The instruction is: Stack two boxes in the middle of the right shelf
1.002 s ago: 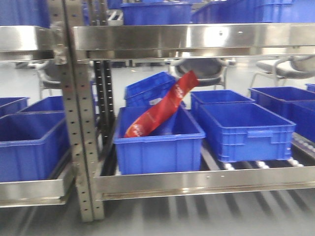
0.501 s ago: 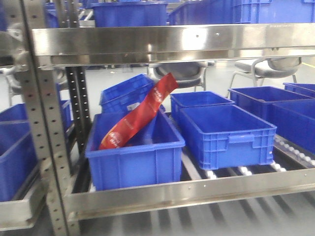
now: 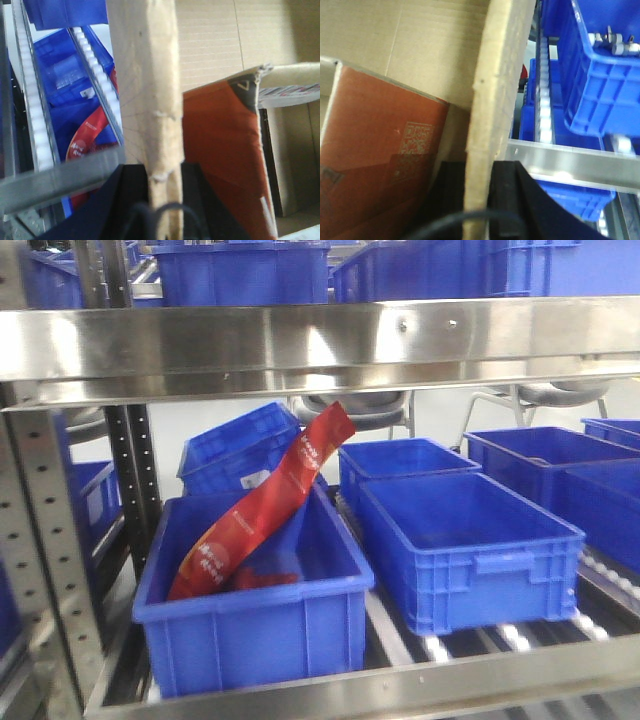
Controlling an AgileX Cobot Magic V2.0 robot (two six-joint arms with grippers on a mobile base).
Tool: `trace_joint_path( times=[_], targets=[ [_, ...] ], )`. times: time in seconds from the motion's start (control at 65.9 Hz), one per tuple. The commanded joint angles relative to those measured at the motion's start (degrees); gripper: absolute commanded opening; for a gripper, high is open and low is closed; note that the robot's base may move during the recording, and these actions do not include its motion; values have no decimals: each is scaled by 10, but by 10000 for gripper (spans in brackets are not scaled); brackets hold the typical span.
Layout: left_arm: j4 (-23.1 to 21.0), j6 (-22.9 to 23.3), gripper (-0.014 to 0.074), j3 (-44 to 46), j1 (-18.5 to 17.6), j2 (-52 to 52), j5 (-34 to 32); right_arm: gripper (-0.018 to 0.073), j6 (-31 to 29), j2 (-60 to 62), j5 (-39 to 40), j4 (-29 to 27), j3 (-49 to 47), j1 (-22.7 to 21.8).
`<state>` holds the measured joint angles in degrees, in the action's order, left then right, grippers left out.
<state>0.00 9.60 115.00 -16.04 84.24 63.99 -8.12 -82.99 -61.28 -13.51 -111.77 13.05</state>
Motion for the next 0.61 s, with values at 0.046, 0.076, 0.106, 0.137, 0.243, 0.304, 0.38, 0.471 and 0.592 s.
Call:
trace_joint_path(
  times=[0.046, 0.076, 0.106, 0.137, 0.243, 0.304, 0.38, 0.471, 0.592],
  targets=[
    [7, -2, -111, 6, 4, -10, -25, -154, -6, 8, 30, 14, -7, -3],
    [7, -2, -111, 6, 4, -10, -25, -154, -6, 8, 30, 14, -7, -3],
    [7, -2, -111, 6, 4, -10, -25, -154, -6, 8, 30, 14, -7, -3],
    [7, -2, -111, 6, 4, -10, -25, -154, -6, 8, 30, 14, -7, -3],
    [7, -2, -111, 6, 4, -10, -25, -154, -6, 8, 30, 14, -7, -3],
    [7, -2, -111, 6, 4, -10, -25, -154, -6, 8, 30, 14, -7, -3],
    [7, -2, -111, 6, 4, -10, -25, -154, -6, 8, 30, 14, -7, -3],
    [7, -2, -111, 6, 4, -10, -25, -154, -6, 8, 30, 14, -7, -3],
    [7, -2, -111, 6, 4, -10, -25, -154, -6, 8, 30, 14, -7, -3]
  ],
)
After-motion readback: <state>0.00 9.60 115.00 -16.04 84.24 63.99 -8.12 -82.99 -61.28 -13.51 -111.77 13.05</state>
